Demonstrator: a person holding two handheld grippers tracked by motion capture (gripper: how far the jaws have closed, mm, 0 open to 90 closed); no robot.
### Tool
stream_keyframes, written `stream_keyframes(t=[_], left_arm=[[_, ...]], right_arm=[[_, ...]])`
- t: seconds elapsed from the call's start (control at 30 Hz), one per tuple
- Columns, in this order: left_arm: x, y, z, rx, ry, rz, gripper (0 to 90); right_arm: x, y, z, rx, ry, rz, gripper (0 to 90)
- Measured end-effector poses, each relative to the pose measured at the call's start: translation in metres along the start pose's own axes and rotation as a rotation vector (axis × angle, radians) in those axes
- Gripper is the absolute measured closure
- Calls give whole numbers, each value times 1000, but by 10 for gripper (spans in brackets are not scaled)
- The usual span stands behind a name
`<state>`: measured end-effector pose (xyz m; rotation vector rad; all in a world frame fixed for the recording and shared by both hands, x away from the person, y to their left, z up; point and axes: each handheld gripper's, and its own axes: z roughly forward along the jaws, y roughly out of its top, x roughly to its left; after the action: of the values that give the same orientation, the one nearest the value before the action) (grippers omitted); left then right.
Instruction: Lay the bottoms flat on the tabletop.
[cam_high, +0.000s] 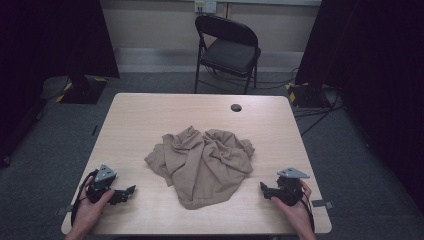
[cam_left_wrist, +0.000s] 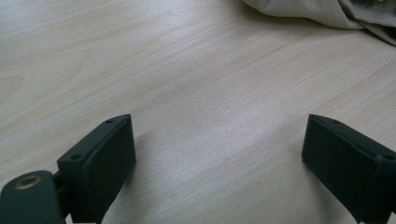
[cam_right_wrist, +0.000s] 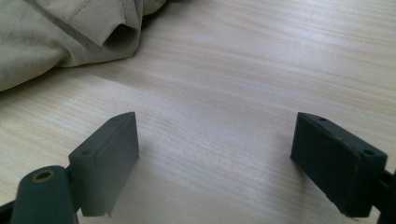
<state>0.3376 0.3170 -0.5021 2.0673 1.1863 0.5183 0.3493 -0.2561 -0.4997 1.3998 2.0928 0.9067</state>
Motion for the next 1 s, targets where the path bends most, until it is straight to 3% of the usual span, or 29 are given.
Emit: stream_keyframes(t=[0.4,0.43,0.53,0.73,0.87,1.0], left_arm=[[0,0,0,0,-2,0,90],[0,0,0,0,-2,1,90],[0,0,0,0,-2,1,90],[0,1,1,3,1,3,79],[0,1,1,7,-1,4,71],[0,1,1,7,0,5,70]], right_arm=[[1,3,2,11,22,-11,150],[3,7,1,38,51,-16,159],[6,12,0,47,97,-17,175],[12,31,-2,-2,131,-2,162],[19,48,-1,-39,180,4,161],[26,64,0,-67,202,-16,160]])
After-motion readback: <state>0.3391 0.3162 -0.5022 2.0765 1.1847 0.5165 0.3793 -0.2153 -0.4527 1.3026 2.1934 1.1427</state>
